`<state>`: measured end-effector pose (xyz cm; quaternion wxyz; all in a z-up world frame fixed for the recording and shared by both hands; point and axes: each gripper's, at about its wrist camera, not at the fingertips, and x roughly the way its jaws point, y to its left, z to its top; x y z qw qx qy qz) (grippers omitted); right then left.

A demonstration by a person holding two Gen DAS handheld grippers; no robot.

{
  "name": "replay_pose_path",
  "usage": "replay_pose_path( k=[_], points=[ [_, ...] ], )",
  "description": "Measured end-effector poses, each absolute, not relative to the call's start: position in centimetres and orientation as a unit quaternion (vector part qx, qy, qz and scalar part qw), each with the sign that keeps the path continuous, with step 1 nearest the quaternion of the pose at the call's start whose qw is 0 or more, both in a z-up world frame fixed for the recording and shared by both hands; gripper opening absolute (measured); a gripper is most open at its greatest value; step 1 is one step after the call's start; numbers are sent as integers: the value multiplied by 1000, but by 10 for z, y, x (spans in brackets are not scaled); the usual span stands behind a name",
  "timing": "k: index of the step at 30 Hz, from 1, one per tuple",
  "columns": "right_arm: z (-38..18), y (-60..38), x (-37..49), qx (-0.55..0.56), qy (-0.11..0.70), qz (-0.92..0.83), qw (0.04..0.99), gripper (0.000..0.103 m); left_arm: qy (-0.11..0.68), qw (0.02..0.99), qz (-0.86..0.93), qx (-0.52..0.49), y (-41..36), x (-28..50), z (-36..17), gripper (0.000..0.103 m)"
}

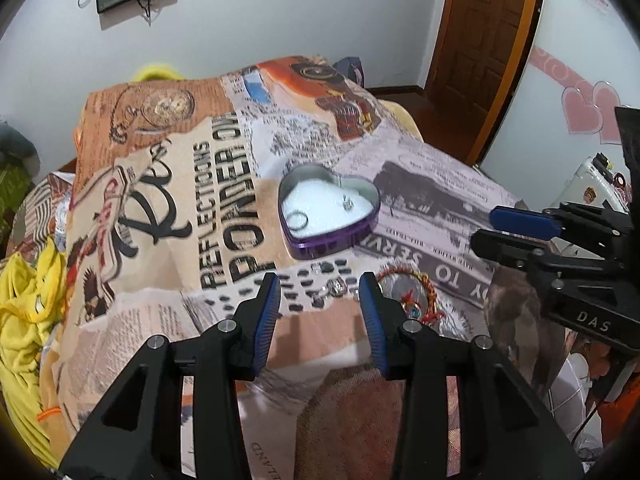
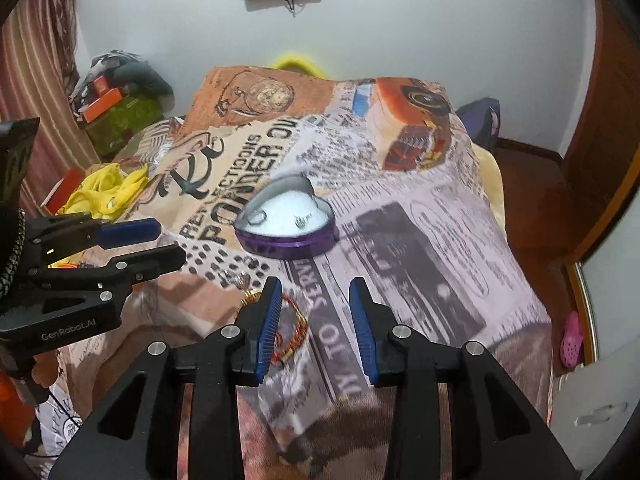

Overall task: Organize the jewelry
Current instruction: 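Lift both open tools out of the tin toward the remaining jewelry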

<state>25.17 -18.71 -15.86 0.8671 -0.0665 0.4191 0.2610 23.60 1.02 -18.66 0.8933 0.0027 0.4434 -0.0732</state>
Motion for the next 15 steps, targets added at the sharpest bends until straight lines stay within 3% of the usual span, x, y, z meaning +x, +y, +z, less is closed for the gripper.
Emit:
replay_pose_path(
  k=[5, 8, 15],
  points=[
    [-174, -197, 248, -61, 433, 249, 864, 32, 460, 884, -81, -5, 4, 239, -205, 39],
    [-182, -203, 247, -50, 444, 247, 860, 32, 469, 879, -88, 0, -3, 241, -213, 27],
    [-193, -214, 247, -35, 454, 244, 856, 32, 492, 864, -106, 0, -16, 252, -230, 19]
  ],
)
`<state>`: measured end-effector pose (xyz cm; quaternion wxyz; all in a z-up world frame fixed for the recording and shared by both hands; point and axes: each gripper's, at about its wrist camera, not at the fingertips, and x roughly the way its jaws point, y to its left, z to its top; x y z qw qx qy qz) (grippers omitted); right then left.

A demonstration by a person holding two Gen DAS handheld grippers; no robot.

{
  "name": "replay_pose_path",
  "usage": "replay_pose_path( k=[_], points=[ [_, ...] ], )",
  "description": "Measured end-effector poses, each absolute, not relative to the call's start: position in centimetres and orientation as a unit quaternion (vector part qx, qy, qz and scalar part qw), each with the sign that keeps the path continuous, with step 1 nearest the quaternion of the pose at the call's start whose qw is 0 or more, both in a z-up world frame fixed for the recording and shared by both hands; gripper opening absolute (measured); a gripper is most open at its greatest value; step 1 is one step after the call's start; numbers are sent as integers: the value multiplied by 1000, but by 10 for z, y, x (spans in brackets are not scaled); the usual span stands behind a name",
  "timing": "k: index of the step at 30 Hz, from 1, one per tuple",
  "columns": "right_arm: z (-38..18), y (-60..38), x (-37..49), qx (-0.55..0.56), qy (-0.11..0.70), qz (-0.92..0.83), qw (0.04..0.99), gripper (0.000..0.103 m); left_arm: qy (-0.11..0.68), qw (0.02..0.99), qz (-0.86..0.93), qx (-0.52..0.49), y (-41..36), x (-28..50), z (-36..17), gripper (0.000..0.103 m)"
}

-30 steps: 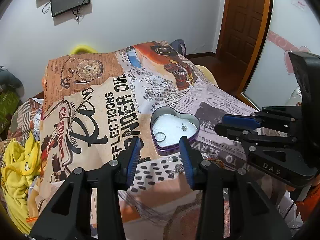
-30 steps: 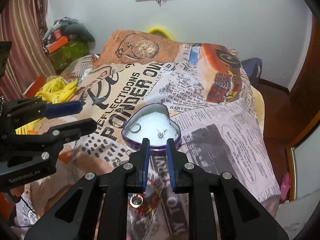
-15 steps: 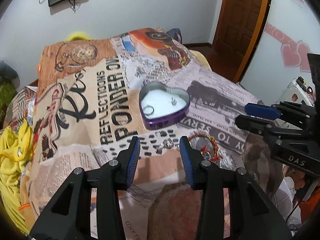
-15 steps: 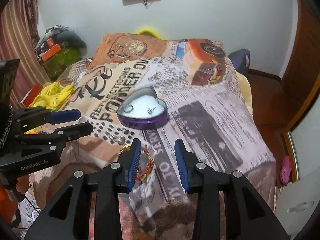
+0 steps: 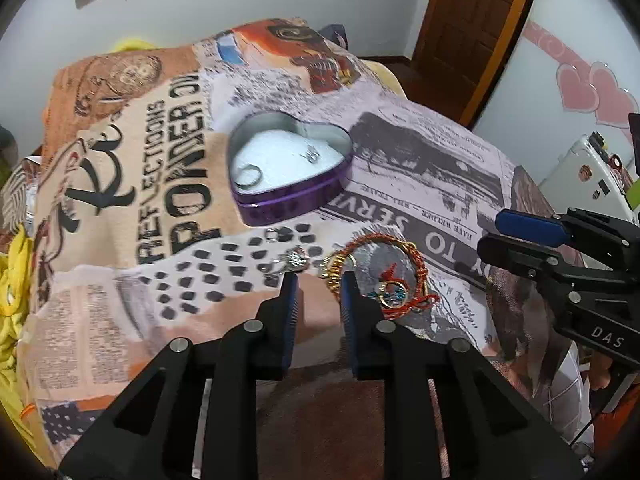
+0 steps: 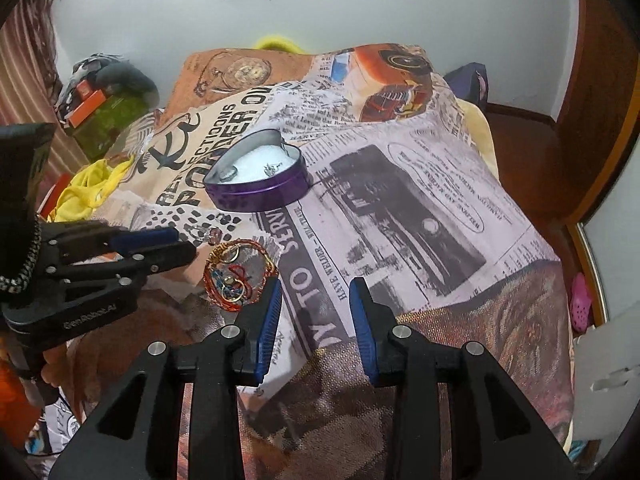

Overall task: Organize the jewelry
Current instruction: 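Lift both open tools out of the tin toward the remaining jewelry, then grasp the red-gold wire bracelet with the left tool while the right tool grasps a beaded gold earring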

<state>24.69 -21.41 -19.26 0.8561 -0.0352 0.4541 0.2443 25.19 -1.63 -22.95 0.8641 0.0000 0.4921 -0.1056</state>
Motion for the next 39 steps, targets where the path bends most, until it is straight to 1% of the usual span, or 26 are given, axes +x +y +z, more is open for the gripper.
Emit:
replay_pose_path(
  k=[3, 8, 11, 18, 25, 28, 34, 39],
  points=[
    [-195, -217, 248, -30, 457, 245, 855, 32, 499, 860, -108, 0, -20, 255, -236, 15],
    [-197, -219, 248, -25, 457, 248, 854, 32, 511, 853, -108, -12, -20, 261, -245, 12],
    [-198, -219, 248, -25, 457, 250, 853, 32, 515, 848, -116, -38, -16, 264, -247, 4],
    [-199, -215, 246, -30, 460, 251, 852, 32, 504, 855, -119, -42, -15, 257, -238, 4],
    [-199, -205, 241, -39, 464, 258, 847, 32, 463, 878, -110, -50, 1, 235, -206, 4],
    [-201, -197, 238, -48, 466, 266, 843, 32, 447, 889, -91, -36, 9, 227, -197, 4],
    [-207, -174, 232, -64, 474, 284, 831, 32, 443, 894, -69, -18, 25, 214, -199, 4],
    [-209, -161, 231, -71, 468, 291, 831, 32, 450, 890, -67, -26, 34, 205, -209, 4]
  ],
)
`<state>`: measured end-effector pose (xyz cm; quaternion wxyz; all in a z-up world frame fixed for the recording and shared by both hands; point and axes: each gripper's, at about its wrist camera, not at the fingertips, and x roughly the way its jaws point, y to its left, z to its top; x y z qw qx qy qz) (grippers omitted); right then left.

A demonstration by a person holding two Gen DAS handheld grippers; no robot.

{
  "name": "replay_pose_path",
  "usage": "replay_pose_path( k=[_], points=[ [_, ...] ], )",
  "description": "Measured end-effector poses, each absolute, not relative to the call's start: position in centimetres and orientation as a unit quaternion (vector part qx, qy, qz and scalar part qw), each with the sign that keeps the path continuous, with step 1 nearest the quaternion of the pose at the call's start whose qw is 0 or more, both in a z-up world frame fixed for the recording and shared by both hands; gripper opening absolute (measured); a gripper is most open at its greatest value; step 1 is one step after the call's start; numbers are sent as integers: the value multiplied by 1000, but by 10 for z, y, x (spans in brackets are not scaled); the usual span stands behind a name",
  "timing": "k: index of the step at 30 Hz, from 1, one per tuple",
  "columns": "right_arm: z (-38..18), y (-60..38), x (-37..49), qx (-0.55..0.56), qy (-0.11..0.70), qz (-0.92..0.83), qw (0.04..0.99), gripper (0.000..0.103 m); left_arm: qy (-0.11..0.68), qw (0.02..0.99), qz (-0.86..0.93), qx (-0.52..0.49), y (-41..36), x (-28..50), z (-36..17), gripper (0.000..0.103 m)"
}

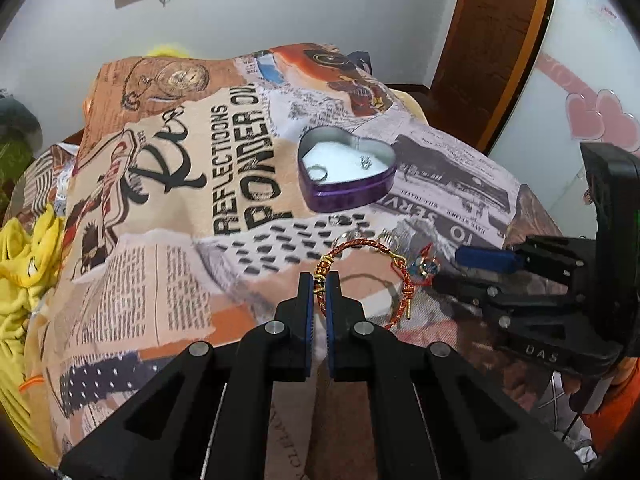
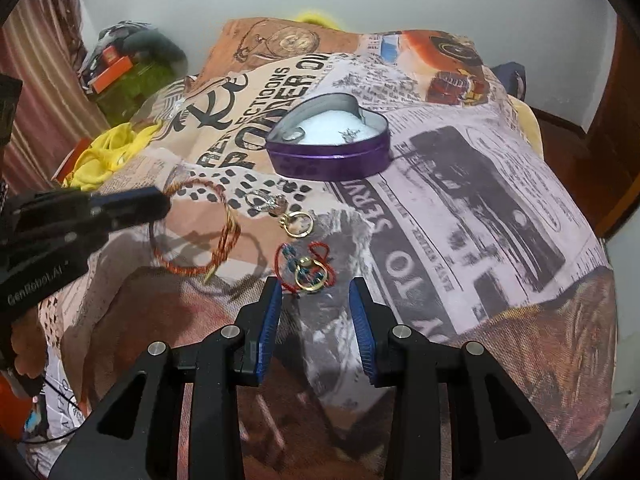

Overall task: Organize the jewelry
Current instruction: 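Grasp the red-gold wire bracelet with the left tool while the right tool grasps a beaded gold earring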

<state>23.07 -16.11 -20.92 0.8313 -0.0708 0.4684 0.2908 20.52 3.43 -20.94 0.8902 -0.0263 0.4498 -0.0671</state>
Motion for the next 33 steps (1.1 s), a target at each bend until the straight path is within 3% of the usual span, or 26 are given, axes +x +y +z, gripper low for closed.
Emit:
replay_pose_path(
  k=[7, 18, 33],
  points=[
    [-209, -154, 237, -67, 461, 292, 835, 31, 454, 887, -71, -41, 40, 202, -218, 4],
    [-219, -145, 236, -104, 455, 285, 837, 17, 465, 881, -76, -44, 39, 205, -230, 4],
    [-195, -152, 229, -96, 426, 283, 854, 17, 453, 888, -69, -45, 40, 201, -215, 4]
  ],
)
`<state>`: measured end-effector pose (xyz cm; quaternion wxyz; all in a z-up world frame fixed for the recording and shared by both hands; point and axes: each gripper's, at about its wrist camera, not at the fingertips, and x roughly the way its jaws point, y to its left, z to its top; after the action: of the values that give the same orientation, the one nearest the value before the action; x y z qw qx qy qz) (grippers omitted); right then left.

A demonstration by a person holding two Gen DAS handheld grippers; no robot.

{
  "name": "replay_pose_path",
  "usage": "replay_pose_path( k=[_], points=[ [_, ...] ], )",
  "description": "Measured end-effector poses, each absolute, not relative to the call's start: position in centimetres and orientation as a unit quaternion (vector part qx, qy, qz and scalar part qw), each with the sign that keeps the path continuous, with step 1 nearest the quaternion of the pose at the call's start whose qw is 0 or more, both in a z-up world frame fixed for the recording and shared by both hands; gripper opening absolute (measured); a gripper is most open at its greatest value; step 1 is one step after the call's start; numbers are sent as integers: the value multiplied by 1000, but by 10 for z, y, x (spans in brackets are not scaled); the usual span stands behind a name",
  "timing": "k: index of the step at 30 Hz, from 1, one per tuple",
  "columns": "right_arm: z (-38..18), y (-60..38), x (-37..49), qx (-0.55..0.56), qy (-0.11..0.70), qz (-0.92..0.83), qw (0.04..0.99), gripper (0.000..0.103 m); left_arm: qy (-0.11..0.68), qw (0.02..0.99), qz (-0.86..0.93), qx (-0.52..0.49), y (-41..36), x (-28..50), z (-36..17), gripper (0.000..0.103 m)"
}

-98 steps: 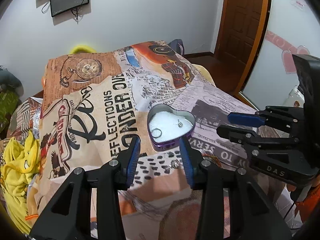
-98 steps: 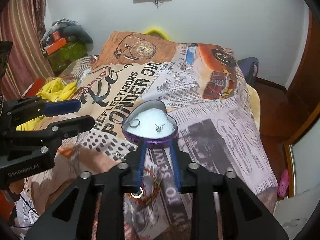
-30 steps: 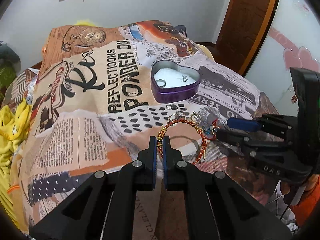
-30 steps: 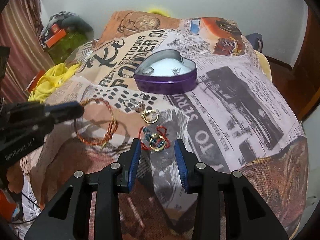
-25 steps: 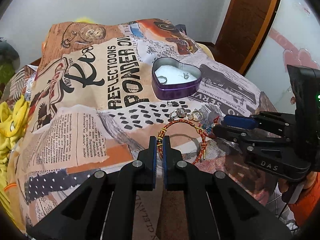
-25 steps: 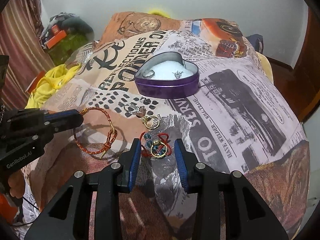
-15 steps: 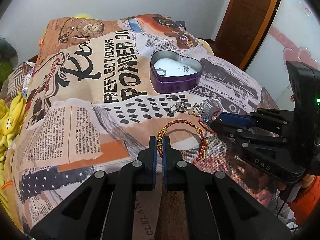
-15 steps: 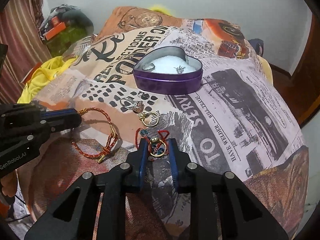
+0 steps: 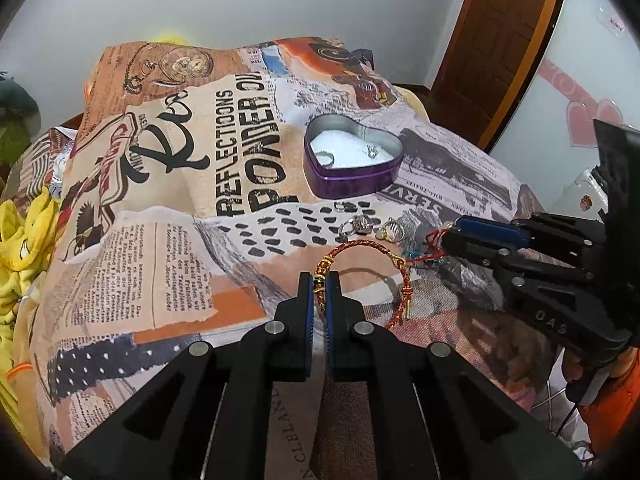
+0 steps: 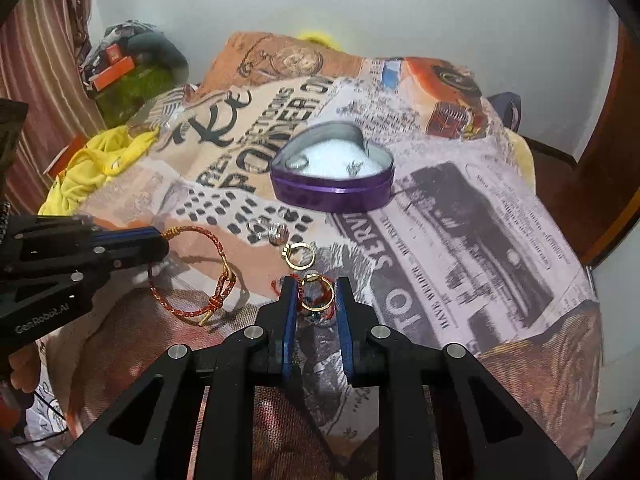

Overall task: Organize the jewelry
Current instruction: 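Grasp the red-gold wire bracelet with the left tool while the right tool grasps a beaded gold earring, then lower the bracelet into the heart tin with the left tool while the right tool lowers the earring in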

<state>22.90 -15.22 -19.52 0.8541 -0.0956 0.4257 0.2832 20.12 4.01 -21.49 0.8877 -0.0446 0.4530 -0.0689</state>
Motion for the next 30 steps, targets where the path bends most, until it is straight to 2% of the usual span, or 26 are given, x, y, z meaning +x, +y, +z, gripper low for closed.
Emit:
replay_pose_path(
  k=[16, 30],
  points=[
    [-152, -166, 233, -68, 373, 282, 881, 17, 417, 905, -63, -47, 39, 215, -182, 4],
    [-146, -165, 252, -57, 356, 286, 888, 17, 399, 914, -60, -44, 39, 247, -170, 4]
  ],
)
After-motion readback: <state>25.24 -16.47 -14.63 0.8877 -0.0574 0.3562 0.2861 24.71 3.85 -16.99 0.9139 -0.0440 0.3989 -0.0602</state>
